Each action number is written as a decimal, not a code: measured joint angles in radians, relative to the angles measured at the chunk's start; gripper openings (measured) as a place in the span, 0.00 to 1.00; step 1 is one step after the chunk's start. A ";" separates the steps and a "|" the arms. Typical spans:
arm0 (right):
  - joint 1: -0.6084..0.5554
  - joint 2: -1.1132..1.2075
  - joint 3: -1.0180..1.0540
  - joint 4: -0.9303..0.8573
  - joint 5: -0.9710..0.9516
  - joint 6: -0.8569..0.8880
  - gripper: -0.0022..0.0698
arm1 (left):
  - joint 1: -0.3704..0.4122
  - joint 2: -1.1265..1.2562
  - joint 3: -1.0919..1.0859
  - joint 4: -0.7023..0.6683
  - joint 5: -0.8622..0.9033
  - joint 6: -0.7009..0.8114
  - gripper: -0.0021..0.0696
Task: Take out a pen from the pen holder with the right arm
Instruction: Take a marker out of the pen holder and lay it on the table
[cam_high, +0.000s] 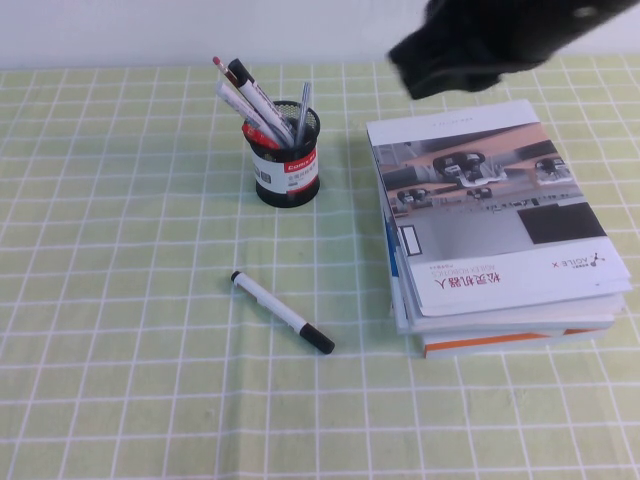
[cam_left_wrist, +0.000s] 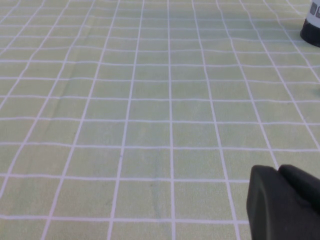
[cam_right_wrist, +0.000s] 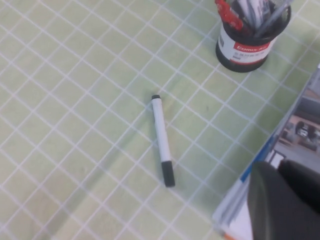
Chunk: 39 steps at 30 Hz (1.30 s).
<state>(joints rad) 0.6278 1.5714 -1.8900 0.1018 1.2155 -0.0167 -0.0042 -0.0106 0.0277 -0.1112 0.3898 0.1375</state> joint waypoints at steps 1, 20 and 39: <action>0.000 -0.032 0.026 0.000 -0.002 0.000 0.01 | 0.000 0.000 0.000 0.000 0.000 0.000 0.02; 0.000 -0.976 1.040 -0.004 -0.234 0.000 0.01 | 0.000 0.000 0.000 0.000 0.000 0.000 0.02; -0.384 -1.231 1.825 -0.232 -1.160 0.222 0.01 | 0.000 0.000 0.000 0.000 0.000 0.000 0.02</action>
<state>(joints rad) 0.2436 0.3400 -0.0652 -0.1305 0.0550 0.2057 -0.0042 -0.0106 0.0277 -0.1112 0.3898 0.1375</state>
